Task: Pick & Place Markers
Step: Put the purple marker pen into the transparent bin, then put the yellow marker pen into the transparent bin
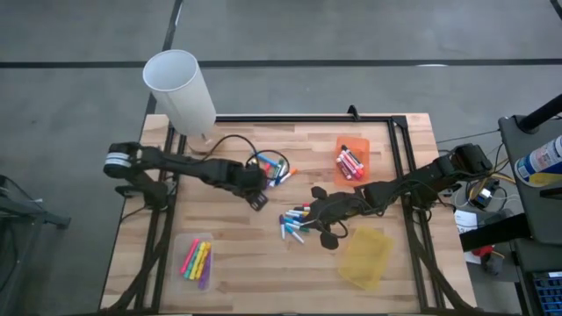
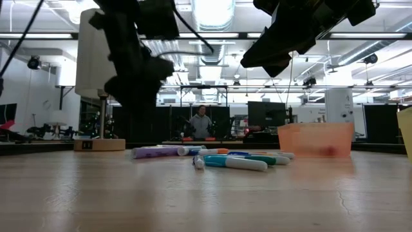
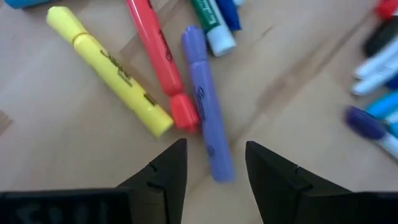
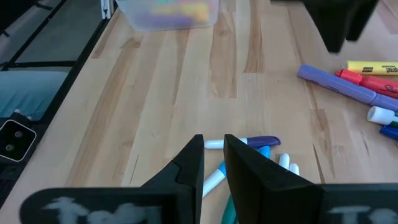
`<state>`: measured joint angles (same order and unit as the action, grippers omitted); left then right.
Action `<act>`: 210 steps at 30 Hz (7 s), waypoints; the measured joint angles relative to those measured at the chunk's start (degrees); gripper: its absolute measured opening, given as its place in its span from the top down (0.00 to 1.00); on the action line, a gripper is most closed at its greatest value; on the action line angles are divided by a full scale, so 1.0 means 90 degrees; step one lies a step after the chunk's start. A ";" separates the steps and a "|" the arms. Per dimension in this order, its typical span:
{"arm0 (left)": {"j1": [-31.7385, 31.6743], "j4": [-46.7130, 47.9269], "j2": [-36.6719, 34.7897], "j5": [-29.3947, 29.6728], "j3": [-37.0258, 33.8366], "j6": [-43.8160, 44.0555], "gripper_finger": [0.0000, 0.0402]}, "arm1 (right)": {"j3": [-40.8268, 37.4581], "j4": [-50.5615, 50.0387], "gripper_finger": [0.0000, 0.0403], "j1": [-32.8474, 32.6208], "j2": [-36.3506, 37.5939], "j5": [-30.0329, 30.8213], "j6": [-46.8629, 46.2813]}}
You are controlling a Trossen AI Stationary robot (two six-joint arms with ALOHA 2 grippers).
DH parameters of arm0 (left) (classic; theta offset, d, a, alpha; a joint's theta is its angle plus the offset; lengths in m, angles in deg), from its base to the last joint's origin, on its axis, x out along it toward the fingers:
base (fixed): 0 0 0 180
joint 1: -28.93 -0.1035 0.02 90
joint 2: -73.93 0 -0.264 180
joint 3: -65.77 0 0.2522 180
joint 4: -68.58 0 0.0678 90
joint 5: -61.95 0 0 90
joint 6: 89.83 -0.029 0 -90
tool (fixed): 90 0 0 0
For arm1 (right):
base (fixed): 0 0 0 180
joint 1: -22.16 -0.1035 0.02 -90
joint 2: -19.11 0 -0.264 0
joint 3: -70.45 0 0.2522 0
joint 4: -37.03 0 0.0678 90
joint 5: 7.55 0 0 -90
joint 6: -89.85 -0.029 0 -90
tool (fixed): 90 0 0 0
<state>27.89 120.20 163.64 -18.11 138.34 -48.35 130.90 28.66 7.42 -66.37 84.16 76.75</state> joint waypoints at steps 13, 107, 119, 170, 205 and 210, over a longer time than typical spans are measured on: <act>-0.0126 -0.0332 0.1082 -0.0376 0.0000 -0.0162 0.61 | -0.0033 0.0001 0.86 -0.0002 0.0002 0.0000 0.0021; 0.6657 0.2361 -0.0491 -0.1243 -0.0087 0.8877 0.69 | -0.0155 0.0006 0.86 -0.0002 0.0002 0.0284 -0.0318; 0.6659 0.2529 -0.1257 -0.0966 -0.0080 0.8266 0.69 | -0.0155 0.0009 0.86 0.0000 0.0002 0.0678 -0.0705; -0.1620 0.0462 -0.1366 -0.0738 -0.0100 0.0927 0.69 | -0.0216 0.0761 0.86 -0.0423 0.0012 0.1423 -0.0644; -0.1802 -0.0371 0.1346 0.0030 0.0316 0.1184 0.69 | -0.0216 0.0766 0.86 -0.0861 0.0007 0.1401 -0.0306; -0.1800 -0.0296 0.1436 0.0002 0.0325 0.0971 0.73 | -0.0216 0.0769 0.86 -0.0862 0.0007 0.1401 -0.0306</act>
<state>11.69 117.54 176.57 -18.09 141.27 -39.62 128.96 35.58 -0.34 -66.30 96.77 73.99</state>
